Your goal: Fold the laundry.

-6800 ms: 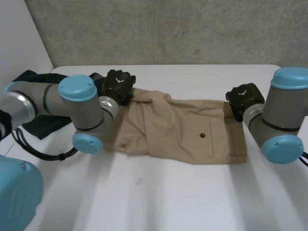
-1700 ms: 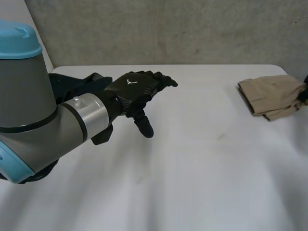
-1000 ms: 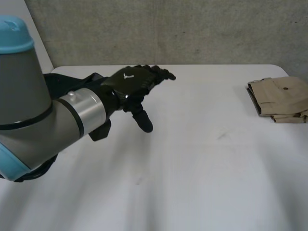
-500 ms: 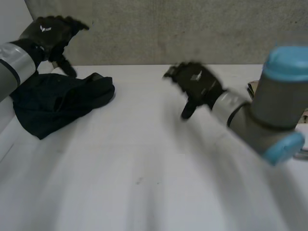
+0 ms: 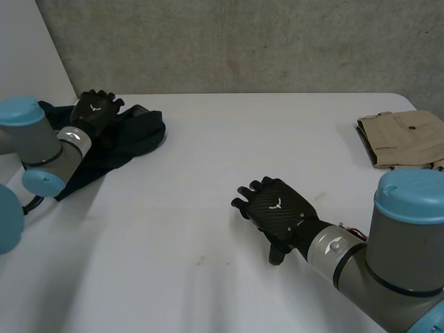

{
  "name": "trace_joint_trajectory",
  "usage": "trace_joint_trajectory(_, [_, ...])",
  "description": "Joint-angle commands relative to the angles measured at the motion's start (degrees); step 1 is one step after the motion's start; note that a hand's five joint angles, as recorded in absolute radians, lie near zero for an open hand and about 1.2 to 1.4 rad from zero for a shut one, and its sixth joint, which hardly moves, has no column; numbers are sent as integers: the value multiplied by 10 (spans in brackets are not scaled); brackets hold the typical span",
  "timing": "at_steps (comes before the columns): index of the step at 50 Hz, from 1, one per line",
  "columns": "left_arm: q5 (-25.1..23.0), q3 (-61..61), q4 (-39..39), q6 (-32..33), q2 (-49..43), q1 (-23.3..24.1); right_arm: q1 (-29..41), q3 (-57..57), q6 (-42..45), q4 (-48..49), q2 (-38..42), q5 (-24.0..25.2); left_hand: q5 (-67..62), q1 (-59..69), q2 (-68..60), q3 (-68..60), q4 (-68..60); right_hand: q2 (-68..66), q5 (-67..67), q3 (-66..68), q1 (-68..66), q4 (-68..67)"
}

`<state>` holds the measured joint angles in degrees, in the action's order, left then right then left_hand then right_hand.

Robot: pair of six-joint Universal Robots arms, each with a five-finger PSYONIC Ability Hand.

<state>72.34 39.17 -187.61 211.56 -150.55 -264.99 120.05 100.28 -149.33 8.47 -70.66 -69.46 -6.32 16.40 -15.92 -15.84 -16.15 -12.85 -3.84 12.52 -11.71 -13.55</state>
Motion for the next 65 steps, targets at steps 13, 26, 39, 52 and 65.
trace_joint_trajectory(13, [46, -34, -17, -11, -13, 34, -53, 29, -3, 23, -14, -4, -637, 636, -641, -642, -638, 28, 38, -25, 17, 36])
trace_joint_trajectory(26, [11, 338, -139, -134, 299, 232, -159, -24, -53, 29, -63, -59, -637, 636, -641, -642, -638, 28, 38, -25, 17, 36])
trace_joint_trajectory(39, [-32, 421, -129, -179, 293, 452, -232, -54, -71, 30, -75, -59, 43, -44, 39, 38, 41, 28, 38, -25, 17, 36])
trace_joint_trajectory(52, [118, 409, -87, -176, 390, 341, -224, -53, -68, 20, -77, -50, 46, -47, 42, 41, 44, 28, 38, -25, 17, 36])
trace_joint_trajectory(65, [89, 430, -9, -171, 407, 124, -71, -97, -76, -120, -91, -29, 43, -43, 39, 38, 41, 28, 38, -25, 17, 36])
